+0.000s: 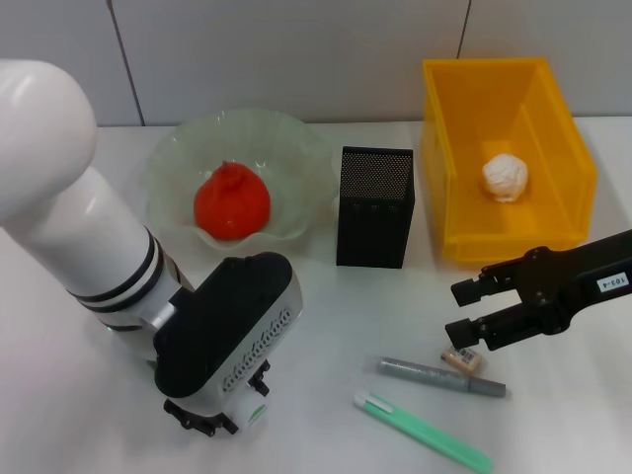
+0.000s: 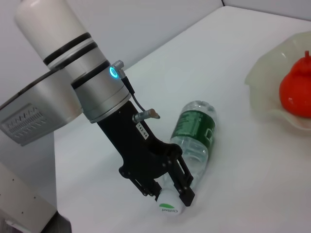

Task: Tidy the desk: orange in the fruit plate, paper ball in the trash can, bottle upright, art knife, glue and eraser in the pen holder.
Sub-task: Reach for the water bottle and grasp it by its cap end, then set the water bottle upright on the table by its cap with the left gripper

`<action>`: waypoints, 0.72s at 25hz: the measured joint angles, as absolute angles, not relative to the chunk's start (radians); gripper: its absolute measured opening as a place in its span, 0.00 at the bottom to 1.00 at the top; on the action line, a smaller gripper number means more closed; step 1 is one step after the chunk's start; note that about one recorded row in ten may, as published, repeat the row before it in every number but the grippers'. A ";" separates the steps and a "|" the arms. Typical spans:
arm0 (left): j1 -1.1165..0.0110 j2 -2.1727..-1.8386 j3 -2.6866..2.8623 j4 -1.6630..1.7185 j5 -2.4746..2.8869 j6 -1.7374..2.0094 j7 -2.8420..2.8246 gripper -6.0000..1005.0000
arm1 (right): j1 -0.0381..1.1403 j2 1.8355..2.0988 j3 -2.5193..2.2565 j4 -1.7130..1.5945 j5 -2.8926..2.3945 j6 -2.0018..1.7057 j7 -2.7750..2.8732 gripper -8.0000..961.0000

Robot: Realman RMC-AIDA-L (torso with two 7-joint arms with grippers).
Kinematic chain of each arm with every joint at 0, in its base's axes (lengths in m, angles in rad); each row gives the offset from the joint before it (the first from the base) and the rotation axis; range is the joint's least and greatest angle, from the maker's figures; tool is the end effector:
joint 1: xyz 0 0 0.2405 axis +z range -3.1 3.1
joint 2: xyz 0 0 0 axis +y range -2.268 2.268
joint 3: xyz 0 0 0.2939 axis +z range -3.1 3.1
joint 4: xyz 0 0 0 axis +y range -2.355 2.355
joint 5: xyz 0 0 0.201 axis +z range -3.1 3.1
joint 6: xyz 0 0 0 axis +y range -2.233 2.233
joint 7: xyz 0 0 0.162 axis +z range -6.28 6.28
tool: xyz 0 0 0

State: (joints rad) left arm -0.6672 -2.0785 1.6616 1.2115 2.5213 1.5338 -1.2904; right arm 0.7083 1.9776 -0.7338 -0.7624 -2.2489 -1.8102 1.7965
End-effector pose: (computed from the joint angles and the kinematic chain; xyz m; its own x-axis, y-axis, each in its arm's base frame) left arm -0.2099 0.3414 -0.0913 0.6332 -0.6727 -0.3828 -0.5850 -0.7398 0.3323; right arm 0.2420 0.3632 0.0032 0.8301 -0.5224 -0.1950 -0.5144 -0.8524 0.0940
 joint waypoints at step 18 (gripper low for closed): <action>-0.648 -2.074 1.590 1.306 2.465 1.600 -1.417 0.45 | 0.719 1.954 -0.754 -0.765 -2.272 -1.816 1.791 0.81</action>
